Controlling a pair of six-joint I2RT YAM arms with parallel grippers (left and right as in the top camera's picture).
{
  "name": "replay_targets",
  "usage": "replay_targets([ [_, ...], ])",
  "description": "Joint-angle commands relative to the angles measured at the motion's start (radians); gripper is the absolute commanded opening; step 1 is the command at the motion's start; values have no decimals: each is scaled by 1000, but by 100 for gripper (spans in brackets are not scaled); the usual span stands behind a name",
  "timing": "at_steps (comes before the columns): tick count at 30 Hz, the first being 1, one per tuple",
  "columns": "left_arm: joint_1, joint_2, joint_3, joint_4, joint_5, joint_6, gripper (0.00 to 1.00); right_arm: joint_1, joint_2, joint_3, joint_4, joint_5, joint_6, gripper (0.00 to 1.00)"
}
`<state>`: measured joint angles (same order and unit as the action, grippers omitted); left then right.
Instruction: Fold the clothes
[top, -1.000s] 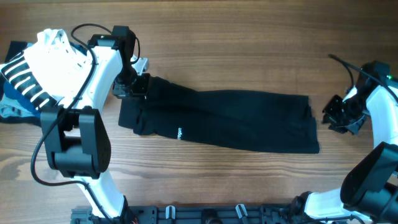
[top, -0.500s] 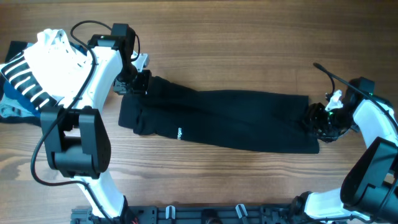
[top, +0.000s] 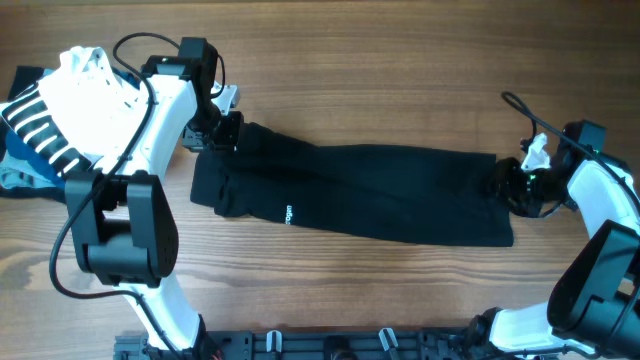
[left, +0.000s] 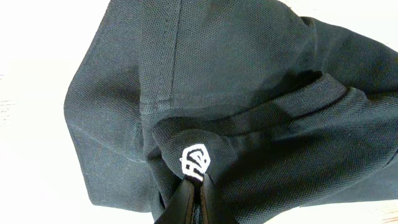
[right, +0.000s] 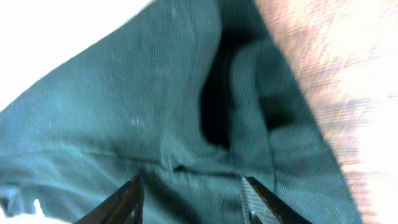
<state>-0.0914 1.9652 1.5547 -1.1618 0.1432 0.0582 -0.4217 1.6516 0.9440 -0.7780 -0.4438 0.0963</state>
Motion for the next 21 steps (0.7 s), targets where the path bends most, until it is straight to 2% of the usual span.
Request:
replay_targets([
  [1, 6, -2, -5, 10, -2, -14, 4, 0, -6, -5, 47, 9, 18, 38],
  [4, 6, -2, -5, 15, -2, -14, 4, 3, -6, -5, 75, -17, 18, 33],
  [14, 6, -2, -5, 22, -2, -14, 4, 75, -5, -76, 182, 45, 44, 33],
  [17, 6, -2, -5, 22, -2, -14, 4, 76, -5, -77, 183, 64, 43, 28],
  [19, 6, -2, -5, 22, -2, -14, 4, 76, -5, -77, 183, 73, 42, 18],
  [20, 6, -2, -5, 21, -2, -14, 4, 76, -5, -77, 184, 104, 45, 18],
  [21, 6, -2, -5, 21, -2, -14, 4, 75, -5, -77, 187, 158, 66, 29],
])
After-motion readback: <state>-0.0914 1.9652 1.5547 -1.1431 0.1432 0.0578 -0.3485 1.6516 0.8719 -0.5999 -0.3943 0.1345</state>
